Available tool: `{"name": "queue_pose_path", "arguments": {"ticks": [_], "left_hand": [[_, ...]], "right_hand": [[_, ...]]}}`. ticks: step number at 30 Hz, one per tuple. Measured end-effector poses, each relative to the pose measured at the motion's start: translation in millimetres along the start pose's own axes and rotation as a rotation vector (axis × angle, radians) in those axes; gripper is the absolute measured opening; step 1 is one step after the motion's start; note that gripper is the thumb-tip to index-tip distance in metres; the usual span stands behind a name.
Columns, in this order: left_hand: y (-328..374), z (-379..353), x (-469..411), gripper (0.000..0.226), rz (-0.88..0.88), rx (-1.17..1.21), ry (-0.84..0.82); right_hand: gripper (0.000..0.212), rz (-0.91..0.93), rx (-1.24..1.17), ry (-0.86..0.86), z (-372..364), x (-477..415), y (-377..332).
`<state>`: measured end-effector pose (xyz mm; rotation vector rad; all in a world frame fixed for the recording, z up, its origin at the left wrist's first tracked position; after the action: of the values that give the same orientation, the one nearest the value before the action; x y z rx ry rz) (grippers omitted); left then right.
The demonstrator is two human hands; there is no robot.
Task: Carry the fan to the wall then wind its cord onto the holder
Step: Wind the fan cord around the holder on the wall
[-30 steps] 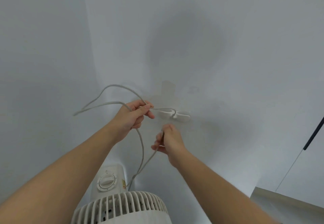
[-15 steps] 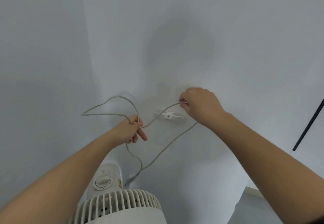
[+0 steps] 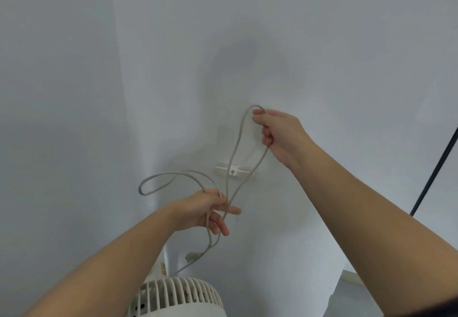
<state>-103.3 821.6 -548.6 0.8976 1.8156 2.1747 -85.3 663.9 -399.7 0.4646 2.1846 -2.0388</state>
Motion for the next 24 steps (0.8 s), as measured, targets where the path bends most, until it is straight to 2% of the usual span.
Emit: {"name": "queue_pose_path", "arguments": {"ticks": [2, 4, 6, 8, 10, 12, 14, 18, 21, 24], "left_hand": [[-5, -9, -3, 0.014, 0.003, 0.0, -0.062], [-6, -11, -7, 0.014, -0.016, 0.033, -0.052], [3, -7, -9, 0.019, -0.082, 0.124, 0.007], [20, -3, -8, 0.023, -0.185, 0.244, 0.031], [42, 2, -3, 0.026, -0.292, 0.363, 0.043], [60, 9, 3, 0.026, -0.37, 0.438, 0.065], [68, 16, 6, 0.026, -0.414, 0.468, 0.094], [64, 24, 9, 0.028, -0.426, 0.438, 0.121], [59, 22, 8, 0.025, -0.409, 0.418, 0.114], [58, 15, 7, 0.022, -0.384, 0.386, 0.087]], "right_hand": [[0.029, 0.218, 0.167, 0.039, 5, -2, -12], [0.035, 0.47, 0.429, 0.103, 10, 2, -27], [0.034, 0.542, 0.452, 0.11, 13, 4, -29], [0.036, 0.434, 0.276, 0.098, 15, 4, -13], [0.04, 0.231, 0.14, 0.063, 12, 7, 19], [0.024, 0.029, 0.115, -0.018, 5, 16, 51], [0.01, -0.08, 0.197, -0.133, 1, 32, 71], [0.021, -0.075, 0.395, -0.328, -2, 45, 99], [0.031, -0.011, 0.517, -0.384, -6, 47, 109], [0.021, -0.018, 0.463, -0.429, -12, 51, 112]]}}
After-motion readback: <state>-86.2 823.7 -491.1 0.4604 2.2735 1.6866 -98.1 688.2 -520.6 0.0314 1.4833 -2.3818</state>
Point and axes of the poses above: each hand's wrist, its own x-axis away from the middle knuckle, its own z-axis out of the back of the hand, y = z × x, the point moved 5 cm from there along -x, towards the middle knuckle, and after that the axes turned 5 degrees about z, right-handed, at the moved point
